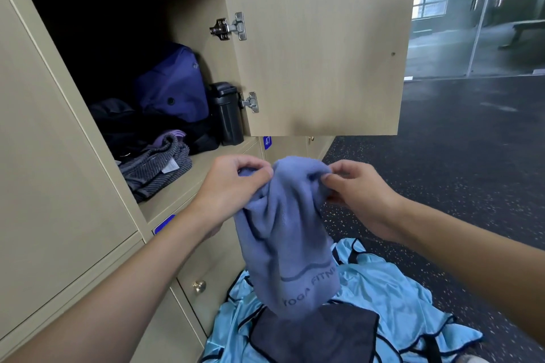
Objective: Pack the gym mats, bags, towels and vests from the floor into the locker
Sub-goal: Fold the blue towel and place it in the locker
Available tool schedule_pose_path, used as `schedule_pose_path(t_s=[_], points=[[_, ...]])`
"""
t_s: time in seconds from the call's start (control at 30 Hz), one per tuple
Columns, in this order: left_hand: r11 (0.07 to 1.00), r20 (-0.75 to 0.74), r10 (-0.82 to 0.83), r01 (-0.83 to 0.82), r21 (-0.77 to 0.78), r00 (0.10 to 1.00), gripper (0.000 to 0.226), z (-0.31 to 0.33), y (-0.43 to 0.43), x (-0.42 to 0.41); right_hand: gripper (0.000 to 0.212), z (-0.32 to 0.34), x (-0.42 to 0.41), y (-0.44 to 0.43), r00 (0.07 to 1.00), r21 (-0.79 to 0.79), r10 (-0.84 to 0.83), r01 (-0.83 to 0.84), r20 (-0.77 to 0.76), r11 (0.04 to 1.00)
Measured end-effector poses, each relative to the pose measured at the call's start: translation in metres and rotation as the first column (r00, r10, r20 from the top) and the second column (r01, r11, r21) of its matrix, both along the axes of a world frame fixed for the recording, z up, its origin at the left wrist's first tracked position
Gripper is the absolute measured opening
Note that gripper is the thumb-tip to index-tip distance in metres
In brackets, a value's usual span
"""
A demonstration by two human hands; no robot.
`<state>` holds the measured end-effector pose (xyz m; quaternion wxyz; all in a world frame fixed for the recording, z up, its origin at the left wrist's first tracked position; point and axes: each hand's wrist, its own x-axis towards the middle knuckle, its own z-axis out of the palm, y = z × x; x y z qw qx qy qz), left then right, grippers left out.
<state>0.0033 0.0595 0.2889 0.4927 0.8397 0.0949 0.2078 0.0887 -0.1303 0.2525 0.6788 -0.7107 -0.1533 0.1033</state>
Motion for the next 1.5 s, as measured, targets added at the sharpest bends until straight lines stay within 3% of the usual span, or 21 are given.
schedule_pose_path(t_s=[0.1,0.2,0.3,0.43,0.57,0.7,0.83,0.97,1.07,1.2,1.37,1.5], points=[[1.0,-0.078,0.021,-0.022,-0.011,0.997,0.042,-0.002,0.018,-0.001,0.014,0.007,0.005,-0.006,0.996,0.112,-0.054,0.062,-0.069,0.992],[0.999,-0.116,0.054,-0.054,-0.003,0.992,0.066,-0.009,0.033,-0.005,0.019,0.006,0.014,-0.014,0.991,0.057,-0.132,0.133,-0.03,0.989],[0.986,-0.079,0.146,-0.151,-0.07,0.986,0.056,-0.014,0.044,-0.004,0.016,0.006,0.022,-0.024,0.979,0.033,-0.204,0.204,-0.006,0.978],[0.957,-0.044,0.226,-0.23,-0.174,0.973,0.027,-0.015,0.049,-0.005,0.019,0.008,0.029,-0.032,0.981,0.212,-0.153,0.176,-0.123,0.961],[0.964,0.036,0.187,-0.177,-0.201,0.982,0.037,-0.014,0.05,-0.005,0.033,0.01,0.03,-0.034,0.966,0.233,0.002,0.06,-0.26,0.971],[0.975,0.13,0.125,-0.098,-0.2,0.984,0.048,-0.007,0.048,-0.007,0.013,0.011,0.023,-0.03,0.9,0.222,0.225,-0.148,-0.373,0.964],[0.97,0.155,0.124,-0.087,-0.226,0.98,0.055,-0.006,0.051,-0.007,0.021,0.009,0.019,-0.024,0.936,0.164,0.174,-0.129,-0.305,0.978],[0.97,0.122,0.115,-0.085,-0.229,0.986,0.037,-0.007,0.045,-0.009,0.033,0.008,0.013,-0.018,0.97,0.099,0.155,-0.138,-0.189,0.985],[0.986,0.032,-0.014,0.019,-0.165,0.999,0.026,-0.01,0.023,-0.012,0.042,0.013,0.003,-0.01,0.978,0.12,0.178,-0.164,-0.11,0.979],[0.978,-0.05,-0.198,0.194,-0.078,0.979,0.039,-0.017,-0.008,-0.012,0.046,0.019,-0.016,0.002,0.977,0.157,0.209,-0.2,-0.044,0.967],[0.99,0.11,-0.137,0.141,-0.027,0.984,0.017,-0.02,-0.023,-0.007,0.026,0.022,-0.028,0.006,0.977,0.199,0.214,-0.208,-0.008,0.958],[0.977,0.159,-0.209,0.213,-0.008,0.965,0.019,-0.014,-0.023,-0.01,0.024,0.019,-0.028,0.0,0.962,0.086,0.267,-0.261,-0.064,0.961]])
